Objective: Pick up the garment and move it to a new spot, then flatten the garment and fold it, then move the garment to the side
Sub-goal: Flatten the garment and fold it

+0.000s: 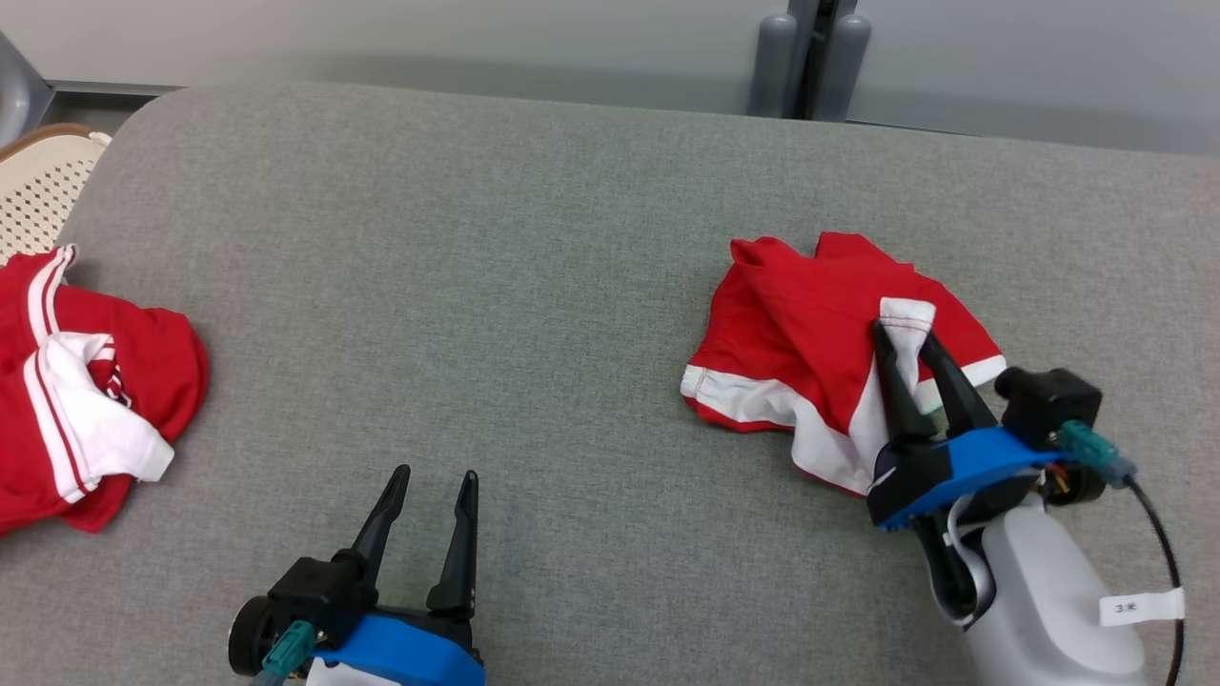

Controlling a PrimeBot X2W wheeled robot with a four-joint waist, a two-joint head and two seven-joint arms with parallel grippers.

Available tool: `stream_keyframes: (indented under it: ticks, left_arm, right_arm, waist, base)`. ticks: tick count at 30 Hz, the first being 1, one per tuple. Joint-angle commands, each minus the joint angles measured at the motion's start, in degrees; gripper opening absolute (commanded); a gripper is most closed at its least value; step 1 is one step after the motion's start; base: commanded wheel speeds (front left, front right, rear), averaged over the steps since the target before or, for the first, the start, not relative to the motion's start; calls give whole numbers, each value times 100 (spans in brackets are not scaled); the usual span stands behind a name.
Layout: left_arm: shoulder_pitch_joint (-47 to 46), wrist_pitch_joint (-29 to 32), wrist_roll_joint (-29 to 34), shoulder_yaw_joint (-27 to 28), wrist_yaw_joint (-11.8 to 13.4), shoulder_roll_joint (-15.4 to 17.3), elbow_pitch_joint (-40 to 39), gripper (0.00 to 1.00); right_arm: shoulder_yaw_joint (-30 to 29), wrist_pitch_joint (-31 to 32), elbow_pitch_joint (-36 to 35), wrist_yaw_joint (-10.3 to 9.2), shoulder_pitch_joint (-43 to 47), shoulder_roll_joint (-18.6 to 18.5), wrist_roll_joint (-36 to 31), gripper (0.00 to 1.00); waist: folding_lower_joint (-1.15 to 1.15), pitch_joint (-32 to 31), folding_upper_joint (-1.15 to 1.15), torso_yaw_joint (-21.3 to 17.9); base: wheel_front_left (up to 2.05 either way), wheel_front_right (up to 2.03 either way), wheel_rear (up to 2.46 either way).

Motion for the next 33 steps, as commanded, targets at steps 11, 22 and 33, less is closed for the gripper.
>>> stream_keyframes:
  ticks: [11,22,33]
  left_arm:
    - [-31,-15,-118,-196,-10,-60,148,100]
    - [390,-15,-124,-11,-10,-115,280,100]
    - [302,-15,-56,148,-10,-156,145,100]
  right_arm:
    - [818,-3,-1675,0,-605,-4,860,0]
    - [1304,-3,-2328,0,-1688,-18,2192,0]
    - [-808,-3,-1447,0,384,-13,923,0]
  waist:
    - [-1,-319,0,328]
    - [-1,-727,0,589]
    - [-1,-607,0,-28]
  base:
    - [0,0,0]
    - [0,0,0]
    - [0,0,0]
